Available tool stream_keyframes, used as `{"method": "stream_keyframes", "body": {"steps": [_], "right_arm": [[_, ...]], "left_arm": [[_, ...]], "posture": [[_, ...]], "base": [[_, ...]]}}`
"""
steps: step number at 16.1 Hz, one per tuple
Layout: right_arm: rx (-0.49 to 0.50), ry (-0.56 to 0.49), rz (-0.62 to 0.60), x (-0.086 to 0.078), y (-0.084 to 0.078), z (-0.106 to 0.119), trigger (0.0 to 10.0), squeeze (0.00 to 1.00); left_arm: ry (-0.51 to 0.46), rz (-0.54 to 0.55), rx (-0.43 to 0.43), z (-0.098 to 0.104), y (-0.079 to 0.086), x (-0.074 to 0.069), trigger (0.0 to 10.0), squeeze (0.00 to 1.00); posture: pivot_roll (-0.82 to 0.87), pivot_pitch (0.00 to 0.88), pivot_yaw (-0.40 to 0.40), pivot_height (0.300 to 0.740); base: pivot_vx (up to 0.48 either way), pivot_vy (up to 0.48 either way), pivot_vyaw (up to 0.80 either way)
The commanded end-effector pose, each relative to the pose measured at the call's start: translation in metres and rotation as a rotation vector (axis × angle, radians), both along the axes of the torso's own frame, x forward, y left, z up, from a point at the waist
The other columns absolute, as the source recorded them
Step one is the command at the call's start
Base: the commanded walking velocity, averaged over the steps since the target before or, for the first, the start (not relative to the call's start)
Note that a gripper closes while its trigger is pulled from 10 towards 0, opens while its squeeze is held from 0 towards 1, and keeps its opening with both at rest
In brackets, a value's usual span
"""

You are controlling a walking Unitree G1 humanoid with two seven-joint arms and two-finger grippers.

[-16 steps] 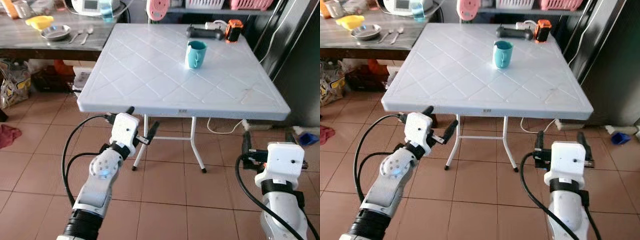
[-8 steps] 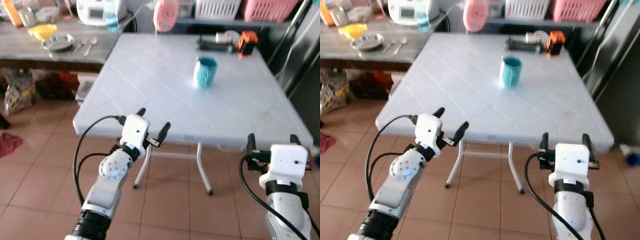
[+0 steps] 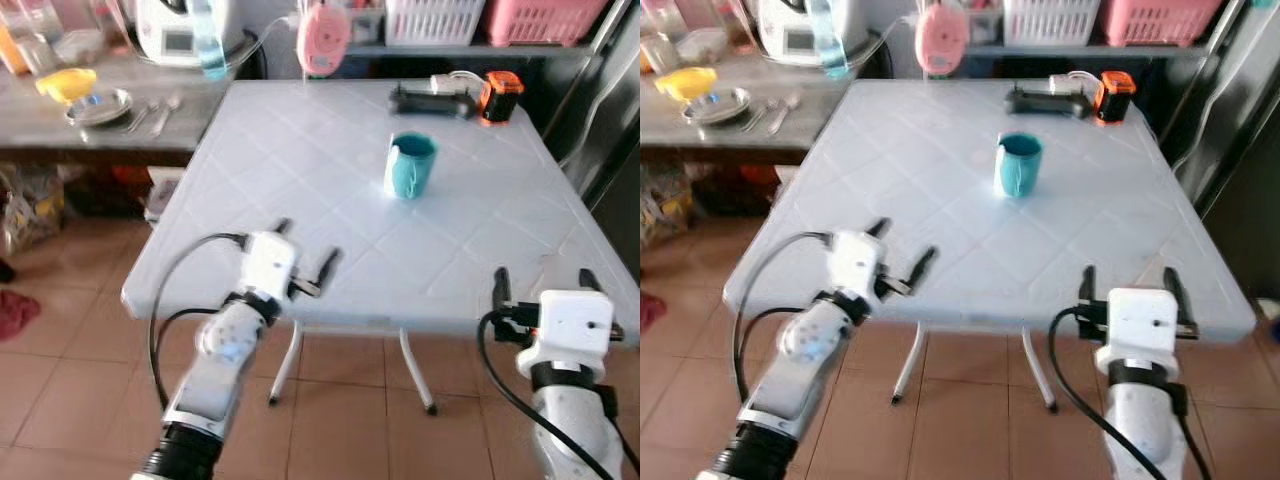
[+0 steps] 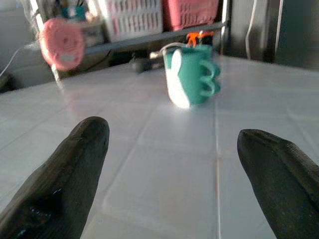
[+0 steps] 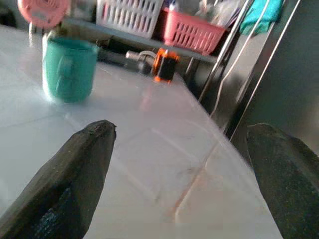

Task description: Setting the table

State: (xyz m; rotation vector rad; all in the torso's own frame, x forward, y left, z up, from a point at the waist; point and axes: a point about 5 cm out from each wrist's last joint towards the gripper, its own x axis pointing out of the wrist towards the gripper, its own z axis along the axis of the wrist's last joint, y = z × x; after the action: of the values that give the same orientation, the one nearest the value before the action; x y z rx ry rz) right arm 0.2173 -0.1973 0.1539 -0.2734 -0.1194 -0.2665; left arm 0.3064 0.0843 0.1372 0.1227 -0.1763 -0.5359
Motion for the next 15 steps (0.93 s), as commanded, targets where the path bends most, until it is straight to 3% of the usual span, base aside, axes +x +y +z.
{"method": "stream_keyframes", "body": {"steps": [1, 8, 15], "right_arm": [[0.003, -0.014, 0.018, 0.0000, 0.0054, 0.0030, 10.0, 0.00], [0.008, -0.007, 0.016, -0.0004, 0.0057, 0.0016, 10.0, 0.00], [0.033, 0.005, 0.010, -0.0017, 0.0073, -0.0023, 10.0, 0.00]], "left_arm": [[-0.014, 0.030, 0.016, 0.0034, 0.0109, 0.0021, 10.0, 0.00], [0.004, 0.016, 0.022, 0.0005, 0.0090, 0.0006, 10.0, 0.00], [0.035, -0.015, 0.019, -0.0051, 0.0149, -0.0029, 10.0, 0.00]], "posture": [[0.02, 0.106, -0.006, 0.740], [0.02, 0.110, -0.005, 0.740], [0.03, 0.117, 0.002, 0.740]], "base": [[0.401, 0.000, 0.00], [0.386, 0.000, 0.00], [0.000, 0.000, 0.00]]}}
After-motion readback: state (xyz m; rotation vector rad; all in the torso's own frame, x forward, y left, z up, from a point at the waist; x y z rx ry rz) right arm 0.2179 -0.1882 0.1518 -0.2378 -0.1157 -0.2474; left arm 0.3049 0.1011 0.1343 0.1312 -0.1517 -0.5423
